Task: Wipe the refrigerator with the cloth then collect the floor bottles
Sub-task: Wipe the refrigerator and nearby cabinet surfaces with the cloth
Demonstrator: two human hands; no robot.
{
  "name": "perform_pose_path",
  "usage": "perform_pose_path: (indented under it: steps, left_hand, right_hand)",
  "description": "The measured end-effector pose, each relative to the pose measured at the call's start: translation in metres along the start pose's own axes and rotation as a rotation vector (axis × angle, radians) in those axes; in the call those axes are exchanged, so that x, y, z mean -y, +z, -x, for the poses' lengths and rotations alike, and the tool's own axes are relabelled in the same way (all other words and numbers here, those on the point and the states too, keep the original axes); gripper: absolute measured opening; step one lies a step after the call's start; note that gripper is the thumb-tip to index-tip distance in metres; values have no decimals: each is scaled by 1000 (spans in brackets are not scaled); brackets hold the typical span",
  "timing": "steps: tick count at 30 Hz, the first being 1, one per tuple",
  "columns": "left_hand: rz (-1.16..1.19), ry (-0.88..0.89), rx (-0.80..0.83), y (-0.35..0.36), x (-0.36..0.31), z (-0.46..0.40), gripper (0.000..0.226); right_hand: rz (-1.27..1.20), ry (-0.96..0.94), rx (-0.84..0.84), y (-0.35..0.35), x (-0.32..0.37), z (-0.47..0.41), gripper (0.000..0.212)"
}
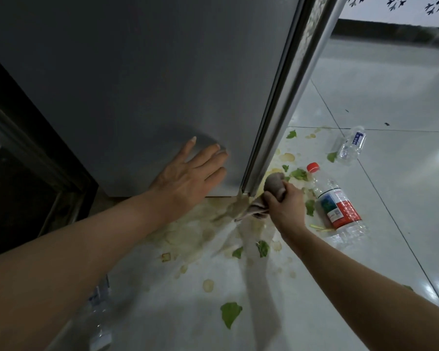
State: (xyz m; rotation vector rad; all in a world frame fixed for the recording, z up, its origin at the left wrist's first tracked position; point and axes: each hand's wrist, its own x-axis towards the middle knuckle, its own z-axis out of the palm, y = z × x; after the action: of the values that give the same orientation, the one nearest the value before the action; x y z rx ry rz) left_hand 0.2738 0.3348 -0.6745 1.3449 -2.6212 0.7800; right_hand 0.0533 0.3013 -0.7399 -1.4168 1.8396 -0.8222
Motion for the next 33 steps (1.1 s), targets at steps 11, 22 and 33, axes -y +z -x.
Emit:
perform_pose_path:
  steps: [11, 22, 33]
  left_hand:
    - [-102, -18, -116, 17, 8, 1, 31]
    - [-134, 17, -93, 18, 17, 0, 35]
    - [-173, 24, 5, -35, 27, -19, 46]
  right_hand:
    - [79, 3, 18, 51, -21, -29, 56]
    - [195, -73, -71, 55, -15, -38, 70]
    - [-24, -328, -223, 9, 40, -24, 50]
